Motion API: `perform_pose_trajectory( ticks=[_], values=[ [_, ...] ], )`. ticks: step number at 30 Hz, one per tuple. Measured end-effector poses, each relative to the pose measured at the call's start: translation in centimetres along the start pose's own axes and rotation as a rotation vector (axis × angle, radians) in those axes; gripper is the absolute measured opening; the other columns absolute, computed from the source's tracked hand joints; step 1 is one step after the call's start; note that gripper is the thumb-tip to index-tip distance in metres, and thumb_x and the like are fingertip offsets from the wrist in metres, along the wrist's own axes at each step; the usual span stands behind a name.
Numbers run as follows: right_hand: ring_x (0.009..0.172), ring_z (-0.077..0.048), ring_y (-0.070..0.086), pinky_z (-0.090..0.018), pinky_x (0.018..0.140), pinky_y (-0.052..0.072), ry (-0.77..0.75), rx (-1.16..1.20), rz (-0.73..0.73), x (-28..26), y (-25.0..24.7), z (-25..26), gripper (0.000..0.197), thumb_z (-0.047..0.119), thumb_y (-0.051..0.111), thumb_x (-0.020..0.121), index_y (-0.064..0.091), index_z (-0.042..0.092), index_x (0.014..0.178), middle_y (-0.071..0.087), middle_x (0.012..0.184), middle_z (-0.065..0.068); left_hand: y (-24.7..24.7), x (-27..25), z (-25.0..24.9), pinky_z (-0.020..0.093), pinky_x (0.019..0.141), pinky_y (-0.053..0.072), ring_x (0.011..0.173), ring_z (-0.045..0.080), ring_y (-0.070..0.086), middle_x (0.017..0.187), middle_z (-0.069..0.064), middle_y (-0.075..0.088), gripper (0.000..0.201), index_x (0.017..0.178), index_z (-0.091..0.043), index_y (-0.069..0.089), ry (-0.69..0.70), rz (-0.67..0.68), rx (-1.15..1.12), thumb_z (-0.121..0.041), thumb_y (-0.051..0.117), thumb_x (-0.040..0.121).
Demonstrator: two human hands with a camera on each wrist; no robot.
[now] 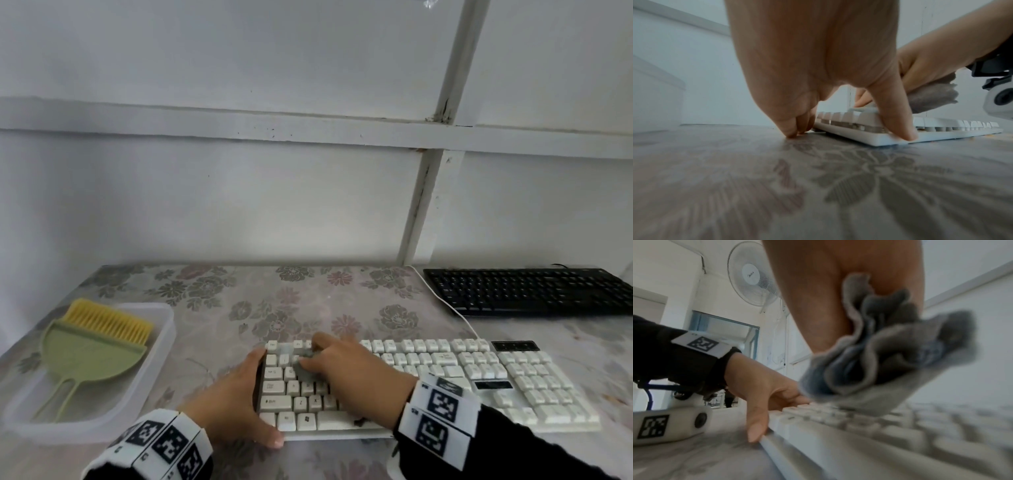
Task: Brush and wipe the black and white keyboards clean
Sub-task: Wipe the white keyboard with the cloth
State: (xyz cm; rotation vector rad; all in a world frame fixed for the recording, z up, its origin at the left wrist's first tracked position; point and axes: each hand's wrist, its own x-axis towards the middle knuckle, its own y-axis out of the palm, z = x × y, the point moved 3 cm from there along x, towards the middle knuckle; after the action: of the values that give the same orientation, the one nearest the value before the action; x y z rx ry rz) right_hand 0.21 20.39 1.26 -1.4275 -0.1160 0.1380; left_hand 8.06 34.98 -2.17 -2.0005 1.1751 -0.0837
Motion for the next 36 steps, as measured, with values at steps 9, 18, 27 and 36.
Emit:
perform_pose_trajectory(
  ticks=[9,18,27,36],
  values=[
    [0.086,-0.023,0.053,-0.023,0.063,0.031,0.244,0.085,0.078,-3.0,-1.1,-4.1,0.019,0.008,0.051,0.092,0.065,0.017,0.082,0.033,0.083,0.011,0.0,-0.3,-0.3,0.030,0.111,0.030,0.126,0.007,0.038,0.141,-0.014,0.037,0.126,0.146,-0.028,-0.001,-0.048,0.008,0.027,-0.036,0.086,0.055],
    [0.103,-0.029,0.047,-0.039,0.091,0.032,-0.006,-0.034,0.104,3.5,-1.3,4.5,0.027,-0.002,0.046,0.088,0.064,0.004,0.107,0.042,0.100,-0.008,-0.3,-0.1,-0.2,0.013,0.091,0.033,0.117,0.001,0.041,0.129,-0.017,0.041,0.135,0.144,-0.026,0.006,-0.020,0.030,0.021,-0.058,0.076,0.032],
    [0.086,-0.021,0.039,-0.033,0.081,0.035,0.079,0.048,0.030,-0.3,-0.3,0.2,0.025,0.004,0.042,0.093,0.063,0.017,0.097,0.035,0.095,0.004,-0.2,-0.1,-0.1,0.024,0.107,0.032,0.120,0.004,0.041,0.125,-0.019,0.041,0.127,0.144,-0.029,0.006,-0.030,0.010,0.019,-0.041,0.089,0.048],
    [0.089,-0.020,0.047,-0.024,0.072,0.036,0.355,0.135,0.015,-4.2,-1.0,-5.0,0.026,0.002,0.046,0.091,0.067,0.018,0.091,0.036,0.086,0.009,-0.1,-0.1,0.2,0.028,0.110,0.031,0.124,0.007,0.041,0.137,-0.014,0.041,0.143,0.146,-0.029,0.001,-0.075,0.034,0.006,-0.051,0.088,0.035]
  ],
)
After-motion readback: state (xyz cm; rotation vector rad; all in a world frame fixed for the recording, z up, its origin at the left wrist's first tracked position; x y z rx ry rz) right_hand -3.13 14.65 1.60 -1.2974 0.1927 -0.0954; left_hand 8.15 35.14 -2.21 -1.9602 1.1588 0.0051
